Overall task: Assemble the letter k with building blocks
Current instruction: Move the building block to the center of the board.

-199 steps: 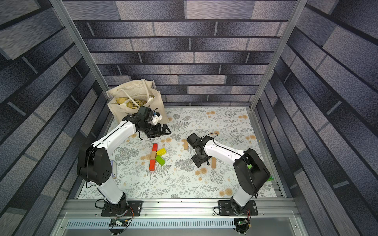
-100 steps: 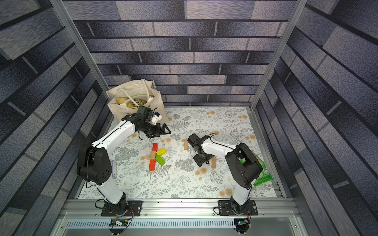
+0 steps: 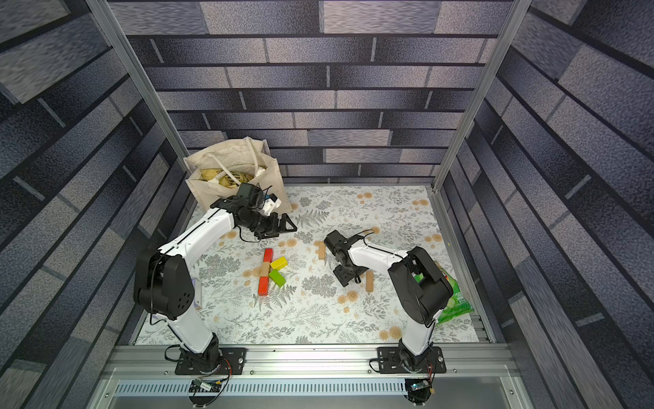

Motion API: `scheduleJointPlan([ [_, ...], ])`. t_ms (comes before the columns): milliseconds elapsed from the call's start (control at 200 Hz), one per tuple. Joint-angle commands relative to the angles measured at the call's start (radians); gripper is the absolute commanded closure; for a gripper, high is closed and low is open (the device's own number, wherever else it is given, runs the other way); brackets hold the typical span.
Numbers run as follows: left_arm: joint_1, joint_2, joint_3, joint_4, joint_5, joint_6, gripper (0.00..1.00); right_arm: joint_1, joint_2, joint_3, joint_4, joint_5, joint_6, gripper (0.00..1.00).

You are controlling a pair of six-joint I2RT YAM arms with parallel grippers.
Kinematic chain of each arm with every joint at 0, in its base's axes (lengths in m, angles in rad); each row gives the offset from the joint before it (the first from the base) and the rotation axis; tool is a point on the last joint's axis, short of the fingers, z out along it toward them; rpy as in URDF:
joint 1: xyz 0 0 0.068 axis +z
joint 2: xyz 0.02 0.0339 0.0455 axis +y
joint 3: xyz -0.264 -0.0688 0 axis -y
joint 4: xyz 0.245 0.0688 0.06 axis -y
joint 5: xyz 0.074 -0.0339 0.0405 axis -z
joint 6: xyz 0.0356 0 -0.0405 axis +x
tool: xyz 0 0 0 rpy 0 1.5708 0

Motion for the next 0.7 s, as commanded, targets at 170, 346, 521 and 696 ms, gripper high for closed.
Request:
scheduleJointPlan([
  [170, -0.088, 0.078, 0.102, -0.205, 0.077, 0.079, 0.00, -0.010, 0.048, -0.006, 0.004, -0.002, 0.010, 0.20],
  [346, -0.091, 0.073, 0.103, -0.207, 0.051, 0.081, 0.00, -0.013, 0.066, 0.002, -0.005, -0.017, 0.007, 0.25],
  [521, -0.091, 0.071, 0.103, -0.206, 0.046, 0.079, 0.00, -0.016, 0.091, 0.026, -0.025, -0.056, 0.010, 0.33],
  [696, -0.088, 0.071, 0.101, -0.203, 0.051, 0.079, 0.00, -0.017, 0.130, 0.049, -0.054, -0.067, 0.006, 0.42],
])
